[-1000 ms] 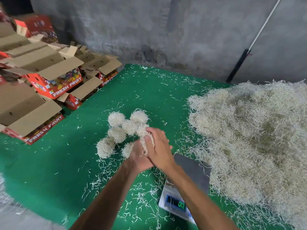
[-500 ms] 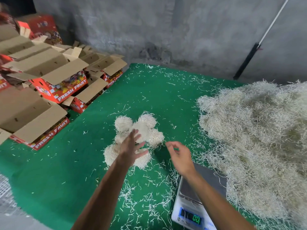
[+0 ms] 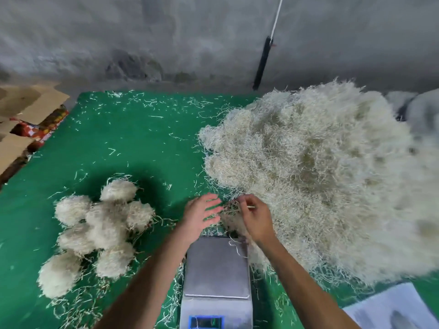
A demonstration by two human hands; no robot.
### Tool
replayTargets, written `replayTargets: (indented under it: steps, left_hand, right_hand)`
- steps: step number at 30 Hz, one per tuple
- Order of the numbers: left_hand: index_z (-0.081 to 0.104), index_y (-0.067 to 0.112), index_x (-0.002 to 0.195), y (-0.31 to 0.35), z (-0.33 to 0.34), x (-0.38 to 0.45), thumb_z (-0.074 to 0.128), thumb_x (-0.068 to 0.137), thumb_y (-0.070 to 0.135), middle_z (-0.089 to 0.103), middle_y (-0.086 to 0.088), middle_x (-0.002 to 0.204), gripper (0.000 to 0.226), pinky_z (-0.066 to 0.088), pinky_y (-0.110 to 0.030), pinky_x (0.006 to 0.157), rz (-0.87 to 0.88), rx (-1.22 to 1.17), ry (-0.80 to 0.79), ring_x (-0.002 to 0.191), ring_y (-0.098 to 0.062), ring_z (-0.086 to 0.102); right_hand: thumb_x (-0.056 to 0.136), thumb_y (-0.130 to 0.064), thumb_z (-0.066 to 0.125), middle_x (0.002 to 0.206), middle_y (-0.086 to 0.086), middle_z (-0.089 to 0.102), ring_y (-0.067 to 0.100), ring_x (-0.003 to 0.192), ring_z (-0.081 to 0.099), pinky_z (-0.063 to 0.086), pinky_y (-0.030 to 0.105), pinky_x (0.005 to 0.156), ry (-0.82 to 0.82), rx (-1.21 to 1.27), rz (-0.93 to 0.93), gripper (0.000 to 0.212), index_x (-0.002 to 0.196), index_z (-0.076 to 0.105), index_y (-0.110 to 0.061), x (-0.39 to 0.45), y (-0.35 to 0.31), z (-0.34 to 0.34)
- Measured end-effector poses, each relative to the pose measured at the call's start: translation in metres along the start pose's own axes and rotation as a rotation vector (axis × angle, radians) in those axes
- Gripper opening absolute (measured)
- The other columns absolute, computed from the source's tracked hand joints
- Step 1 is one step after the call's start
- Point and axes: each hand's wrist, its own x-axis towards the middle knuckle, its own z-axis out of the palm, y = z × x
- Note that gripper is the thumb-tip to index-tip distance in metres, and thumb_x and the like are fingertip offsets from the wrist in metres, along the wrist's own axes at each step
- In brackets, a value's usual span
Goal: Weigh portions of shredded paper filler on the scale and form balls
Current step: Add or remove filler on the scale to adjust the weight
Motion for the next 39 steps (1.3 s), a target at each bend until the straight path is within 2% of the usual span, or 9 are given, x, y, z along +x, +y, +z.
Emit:
replayTargets:
  steps: [4,15,21,26,30,31,32,35,39]
  left_hand:
    - [0.058,0.013,0.132,0.010,0.039,0.042,0.054,0.103,0.029,0.065,-0.008,0.129,0.033,0.058,-0.042,0.089,0.060,0.077,0.007,0.110,-0.025,0.065]
    - [0.057,0.020,0.136,0.041,0.029,0.159,0.053,0.103,0.028,0.059,-0.005,0.131,0.034,0.060,-0.034,0.080,0.111,0.208,0.263,0.107,-0.019,0.064]
    - [0.058,0.016,0.132,0.020,0.006,0.177,0.056,0.101,0.030,0.064,-0.004,0.126,0.034,0.061,-0.031,0.075,0.031,0.189,0.249,0.101,-0.016,0.068]
    - [0.055,0.021,0.132,0.023,-0.014,0.150,0.058,0.098,0.047,0.059,-0.004,0.132,0.043,0.061,-0.050,0.082,-0.028,0.053,0.234,0.113,-0.027,0.063]
    - [0.052,0.021,0.135,0.050,-0.017,0.115,0.048,0.095,0.067,0.058,-0.016,0.129,0.061,0.036,-0.075,0.097,-0.078,-0.311,-0.176,0.130,-0.059,0.040]
    - [0.059,0.014,0.126,0.061,-0.019,0.103,0.044,0.095,0.069,0.064,-0.017,0.120,0.064,0.019,-0.044,0.092,-0.043,-0.367,-0.191,0.127,-0.060,0.042]
    - [0.065,0.011,0.118,0.071,-0.022,0.088,0.046,0.093,0.072,0.068,-0.016,0.113,0.069,0.047,-0.046,0.090,0.047,-0.351,-0.136,0.121,-0.053,0.053]
    - [0.074,0.014,0.106,0.089,-0.033,0.056,0.054,0.093,0.065,0.069,-0.011,0.102,0.056,0.056,-0.042,0.085,0.159,-0.322,-0.047,0.096,-0.026,0.071]
    - [0.057,0.025,0.094,0.099,-0.058,0.031,0.035,0.109,0.029,0.061,0.009,0.091,0.027,0.057,-0.015,0.059,0.315,-0.159,0.150,0.061,0.004,0.068]
  right_hand:
    - [0.105,-0.027,0.062,0.117,0.001,0.071,0.015,0.102,0.068,0.055,0.026,0.085,-0.004,-0.161,-0.084,0.028,0.125,0.067,-0.009,0.053,0.014,-0.028]
    - [0.092,-0.036,0.075,0.159,0.002,0.042,0.027,0.141,0.047,0.042,0.043,0.117,-0.338,-0.916,-0.361,0.079,0.158,0.033,-0.024,0.219,0.035,0.053]
    - [0.089,-0.005,0.067,0.149,0.012,0.049,0.031,0.141,0.046,0.025,0.048,0.125,-0.371,-1.188,-0.381,0.071,0.151,0.035,-0.017,0.214,0.070,0.085]
    - [0.098,-0.022,0.065,0.134,0.005,0.063,0.026,0.126,0.058,0.032,0.043,0.120,-0.152,-0.941,-0.464,0.049,0.145,0.052,-0.018,0.192,0.015,0.072]
    - [0.099,-0.018,0.066,0.131,0.009,0.068,0.028,0.116,0.065,0.048,0.043,0.106,-0.082,-0.532,-0.575,0.044,0.142,0.058,-0.014,0.148,-0.068,0.074]
    - [0.100,-0.020,0.066,0.135,0.010,0.066,0.028,0.117,0.065,0.050,0.042,0.105,-0.109,-0.478,-0.581,0.046,0.144,0.057,-0.013,0.135,-0.081,0.077]
    - [0.101,-0.023,0.064,0.138,0.009,0.065,0.028,0.118,0.065,0.053,0.043,0.103,-0.143,-0.435,-0.581,0.048,0.146,0.055,-0.012,0.123,-0.089,0.080]
    - [0.101,-0.039,0.057,0.149,-0.001,0.055,0.015,0.122,0.061,0.052,0.042,0.107,-0.246,-0.289,-0.548,0.054,0.151,0.046,-0.022,0.092,-0.094,0.080]
    - [0.097,-0.057,0.056,0.168,-0.007,0.028,0.013,0.152,0.028,0.015,0.042,0.125,-0.100,-0.306,-0.471,0.069,0.157,0.034,-0.031,0.082,-0.080,0.068]
